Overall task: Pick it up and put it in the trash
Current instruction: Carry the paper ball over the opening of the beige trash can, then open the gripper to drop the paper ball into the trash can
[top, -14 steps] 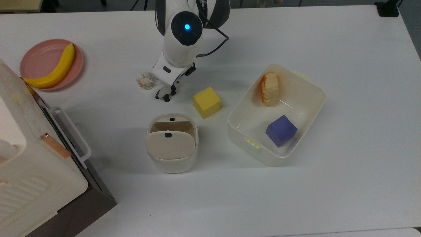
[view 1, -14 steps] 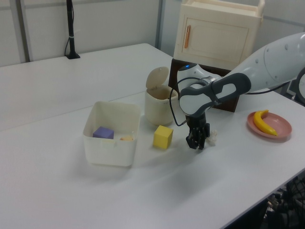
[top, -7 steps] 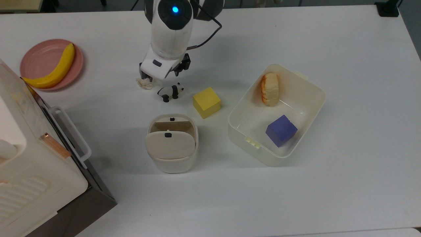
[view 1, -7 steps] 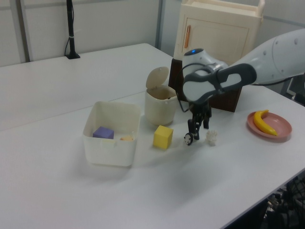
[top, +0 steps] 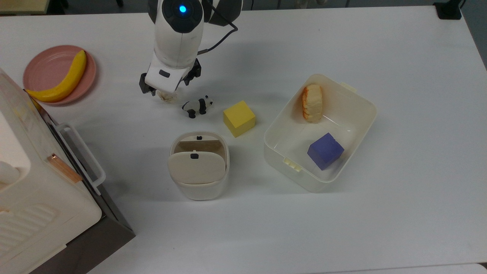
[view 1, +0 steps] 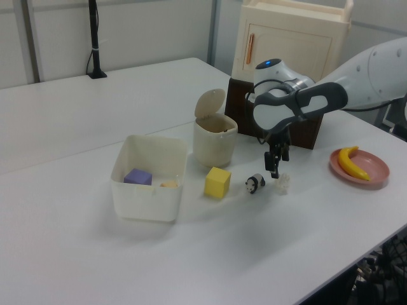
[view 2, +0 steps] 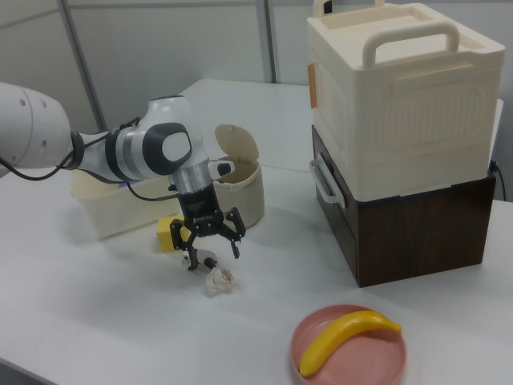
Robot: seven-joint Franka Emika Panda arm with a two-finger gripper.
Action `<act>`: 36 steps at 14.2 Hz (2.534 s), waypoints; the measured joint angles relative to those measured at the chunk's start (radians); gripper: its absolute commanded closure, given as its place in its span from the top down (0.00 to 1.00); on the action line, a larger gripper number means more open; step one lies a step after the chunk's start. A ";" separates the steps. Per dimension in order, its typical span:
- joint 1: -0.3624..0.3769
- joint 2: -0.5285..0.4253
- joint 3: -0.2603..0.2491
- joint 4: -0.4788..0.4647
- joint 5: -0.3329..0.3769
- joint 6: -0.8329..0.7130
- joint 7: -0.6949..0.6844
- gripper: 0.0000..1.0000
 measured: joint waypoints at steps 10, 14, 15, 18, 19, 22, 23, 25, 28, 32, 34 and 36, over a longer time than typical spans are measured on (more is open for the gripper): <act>0.000 0.039 0.000 -0.022 -0.017 -0.001 -0.041 0.00; -0.001 0.021 -0.004 0.017 -0.017 -0.001 -0.047 0.00; -0.001 0.015 -0.005 0.050 -0.007 -0.001 -0.047 0.00; 0.001 0.002 -0.004 0.178 0.088 -0.002 -0.047 0.00; 0.004 -0.001 -0.003 0.228 0.126 -0.002 -0.047 0.00; 0.012 0.011 0.002 0.282 0.192 0.103 0.050 0.06; 0.014 0.032 0.013 0.283 0.193 0.180 0.130 0.13; 0.038 0.088 0.021 0.286 0.193 0.299 0.283 0.78; 0.062 0.156 0.028 0.329 0.193 0.382 0.464 1.00; 0.063 0.170 0.031 0.383 0.193 0.383 0.554 1.00; 0.062 0.169 0.031 0.398 0.194 0.383 0.562 1.00; 0.061 0.149 0.031 0.407 0.195 0.346 0.562 1.00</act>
